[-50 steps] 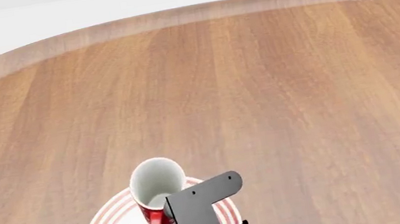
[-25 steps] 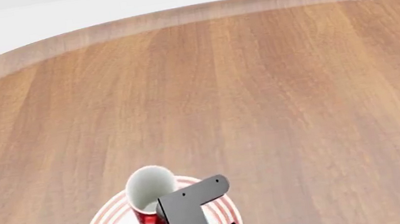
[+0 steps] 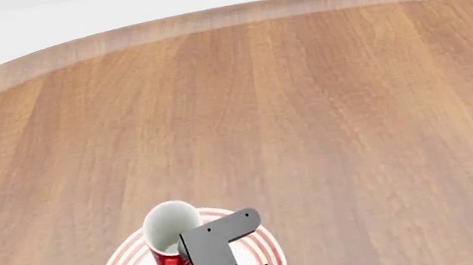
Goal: Put the red mug on the left plate.
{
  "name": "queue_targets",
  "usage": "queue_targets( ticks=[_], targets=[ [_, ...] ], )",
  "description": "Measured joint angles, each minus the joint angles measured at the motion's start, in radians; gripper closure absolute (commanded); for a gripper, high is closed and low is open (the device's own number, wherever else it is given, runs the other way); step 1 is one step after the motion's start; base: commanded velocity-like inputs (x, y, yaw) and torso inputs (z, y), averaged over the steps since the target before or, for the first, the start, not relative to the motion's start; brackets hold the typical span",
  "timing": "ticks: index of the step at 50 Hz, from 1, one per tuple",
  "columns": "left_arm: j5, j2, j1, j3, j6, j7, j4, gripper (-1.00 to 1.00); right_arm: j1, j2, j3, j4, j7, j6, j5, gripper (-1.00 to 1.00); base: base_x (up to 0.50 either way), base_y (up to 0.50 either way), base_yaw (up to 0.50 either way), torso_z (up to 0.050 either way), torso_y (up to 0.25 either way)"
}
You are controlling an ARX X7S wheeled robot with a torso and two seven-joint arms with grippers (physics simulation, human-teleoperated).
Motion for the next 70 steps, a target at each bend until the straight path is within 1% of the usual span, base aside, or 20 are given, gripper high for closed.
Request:
queue_targets(
  ticks=[17,27,33,46,52,60,70],
  targets=[
    [-0.003,-0.003,-0.001,0.004,0.003,-0.003,-0.002,-1.00,0.019,-0.029,-0.035,0.086,-0.026,-0.046,0.019,1.00,0.00,0.00,0.00,0.000,0.001],
    [-0.004,-0.004,-0.003,0.007,0.004,-0.005,-0.004,-1.00,0.039,-0.039,-0.088,0.138,-0.030,-0.078,0.062,1.00,0.00,0.00,0.00,0.000,0.000],
    [-0.006,-0.005,-0.004,0.008,0.005,-0.005,-0.004,-1.00,0.064,-0.043,-0.169,0.187,-0.021,-0.118,0.130,1.00,0.00,0.00,0.00,0.000,0.000],
    [-0.007,-0.007,-0.004,0.012,0.006,-0.008,-0.004,-1.00,0.122,-0.047,-0.443,0.289,0.000,-0.240,0.382,1.00,0.00,0.00,0.00,0.000,0.001],
    [-0.008,-0.008,-0.004,0.013,0.007,-0.009,-0.003,-1.00,0.142,-0.048,-0.548,0.311,0.005,-0.283,0.480,1.00,0.00,0.00,0.00,0.000,0.000],
    [-0.009,-0.010,-0.005,0.015,0.008,-0.011,-0.004,-1.00,0.162,-0.050,-0.641,0.325,0.005,-0.321,0.567,1.00,0.00,0.00,0.00,0.000,0.000],
    [-0.011,-0.011,-0.006,0.017,0.009,-0.013,-0.004,-1.00,0.176,-0.050,-0.701,0.331,0.003,-0.344,0.628,1.00,0.00,0.00,0.00,0.000,0.000]
  ],
)
